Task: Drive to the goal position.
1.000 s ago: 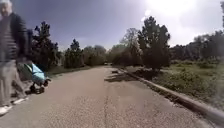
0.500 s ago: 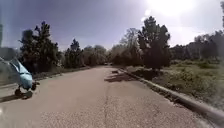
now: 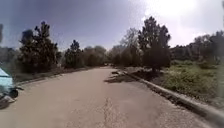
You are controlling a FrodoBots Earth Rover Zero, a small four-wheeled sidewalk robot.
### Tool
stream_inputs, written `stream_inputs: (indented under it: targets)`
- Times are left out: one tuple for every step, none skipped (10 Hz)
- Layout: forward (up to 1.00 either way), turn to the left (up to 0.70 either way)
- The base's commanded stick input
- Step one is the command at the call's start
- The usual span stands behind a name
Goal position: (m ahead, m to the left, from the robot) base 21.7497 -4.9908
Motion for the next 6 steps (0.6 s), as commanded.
stream_inputs:
  targets:
    - [0.70,0.15]
    - [0.70,0.15]
    - [0.70,0.14]
    - [0.70,0.15]
    - [0.70,0.14]
    - [0.70,0.14]
